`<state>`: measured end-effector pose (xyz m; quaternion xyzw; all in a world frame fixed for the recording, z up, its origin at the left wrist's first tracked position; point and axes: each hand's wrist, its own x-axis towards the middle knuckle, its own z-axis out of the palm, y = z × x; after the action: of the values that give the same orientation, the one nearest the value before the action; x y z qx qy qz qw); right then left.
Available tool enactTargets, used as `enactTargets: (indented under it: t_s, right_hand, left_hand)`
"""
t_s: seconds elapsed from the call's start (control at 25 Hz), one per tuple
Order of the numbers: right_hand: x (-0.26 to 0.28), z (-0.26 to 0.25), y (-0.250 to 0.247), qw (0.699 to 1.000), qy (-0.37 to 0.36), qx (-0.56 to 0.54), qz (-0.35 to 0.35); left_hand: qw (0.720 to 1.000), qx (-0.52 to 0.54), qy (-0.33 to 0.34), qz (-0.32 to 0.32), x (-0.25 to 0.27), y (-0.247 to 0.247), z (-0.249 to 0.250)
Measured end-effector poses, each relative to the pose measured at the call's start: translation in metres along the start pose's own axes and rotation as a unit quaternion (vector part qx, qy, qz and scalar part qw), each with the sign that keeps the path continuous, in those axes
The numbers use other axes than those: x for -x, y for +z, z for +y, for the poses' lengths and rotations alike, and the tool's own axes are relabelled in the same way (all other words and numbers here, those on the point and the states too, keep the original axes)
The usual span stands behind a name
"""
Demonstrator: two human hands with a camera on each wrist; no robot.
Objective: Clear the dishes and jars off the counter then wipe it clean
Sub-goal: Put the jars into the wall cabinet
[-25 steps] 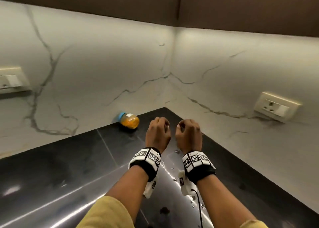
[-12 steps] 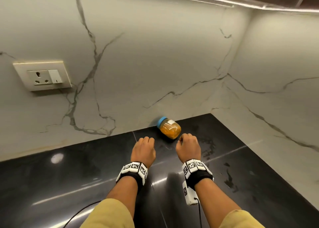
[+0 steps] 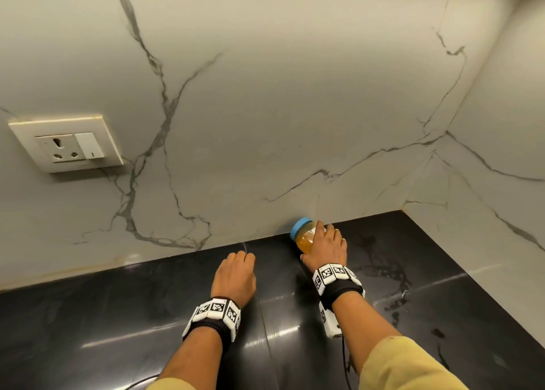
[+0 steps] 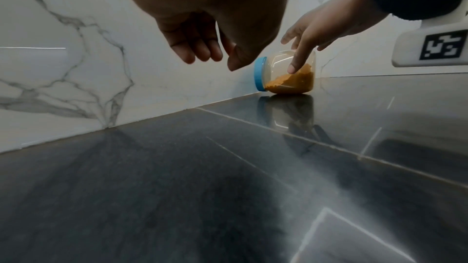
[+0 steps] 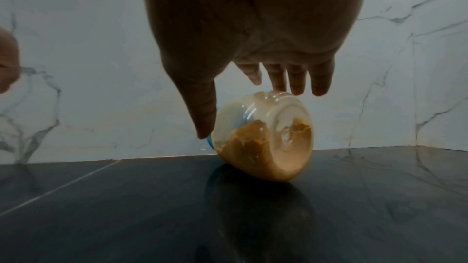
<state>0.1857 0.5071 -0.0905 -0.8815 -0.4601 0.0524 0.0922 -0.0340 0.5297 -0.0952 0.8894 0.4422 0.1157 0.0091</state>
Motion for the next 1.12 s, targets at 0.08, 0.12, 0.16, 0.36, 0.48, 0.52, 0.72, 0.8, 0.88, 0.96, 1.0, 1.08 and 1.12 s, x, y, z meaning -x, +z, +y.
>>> enactTargets:
  t_s: [0.08, 0.12, 0.16, 0.36, 0.48, 0.52, 0.72, 0.8, 0.88, 0.96, 1.0, 1.08, 1.12]
  right_hand:
    - [-0.018, 0.006, 0.005, 0.999, 0.029, -0.028, -0.022]
    - [-0.025, 0.008, 0.005, 0.997, 0.044, -0.048, -0.034]
    - [-0.031, 0.01, 0.004, 0.995, 0.054, -0.067, -0.051]
    - [-0.029, 0.016, -0.008, 0.978, 0.077, -0.135, -0.136]
    - [0.011, 0.026, -0.007, 0.969, 0.124, -0.199, -0.08]
    - [0.029, 0.033, -0.008, 0.965, 0.143, -0.216, -0.038]
    - [0.121, 0.077, -0.031, 0.933, 0.193, -0.26, 0.157]
    - [0.148, 0.096, -0.049, 0.92, 0.189, -0.253, 0.231]
    - [0.178, 0.123, -0.077, 0.898, 0.191, -0.244, 0.312]
    - [0.208, 0.15, -0.111, 0.866, 0.184, -0.239, 0.398]
    - [0.226, 0.165, -0.128, 0.847, 0.182, -0.234, 0.44]
    - [0.265, 0.194, -0.164, 0.811, 0.177, -0.219, 0.513]
    - [0.283, 0.202, -0.178, 0.798, 0.171, -0.214, 0.536]
  left_hand:
    - [1.0, 0.0, -0.018, 0.002, -0.006, 0.002, -0.008]
    - [1.0, 0.001, -0.029, 0.003, -0.008, 0.0, -0.012]
    - [0.999, -0.002, -0.039, 0.008, -0.01, -0.001, -0.016]
    - [0.999, -0.018, -0.049, 0.001, -0.001, 0.0, -0.015]
    - [0.999, 0.01, -0.035, -0.001, 0.005, -0.004, 0.01]
    - [1.0, 0.016, -0.025, 0.001, 0.006, -0.008, 0.021]
    - [0.997, 0.052, 0.057, 0.029, 0.02, -0.032, 0.078]
    - [0.991, 0.081, 0.096, 0.045, 0.022, -0.042, 0.111]
    - [0.979, 0.117, 0.153, 0.064, 0.026, -0.059, 0.16]
    - [0.963, 0.152, 0.207, 0.078, 0.034, -0.083, 0.214]
    - [0.952, 0.175, 0.235, 0.087, 0.04, -0.099, 0.241]
    - [0.924, 0.226, 0.283, 0.123, 0.055, -0.133, 0.294]
    - [0.912, 0.246, 0.297, 0.143, 0.062, -0.148, 0.314]
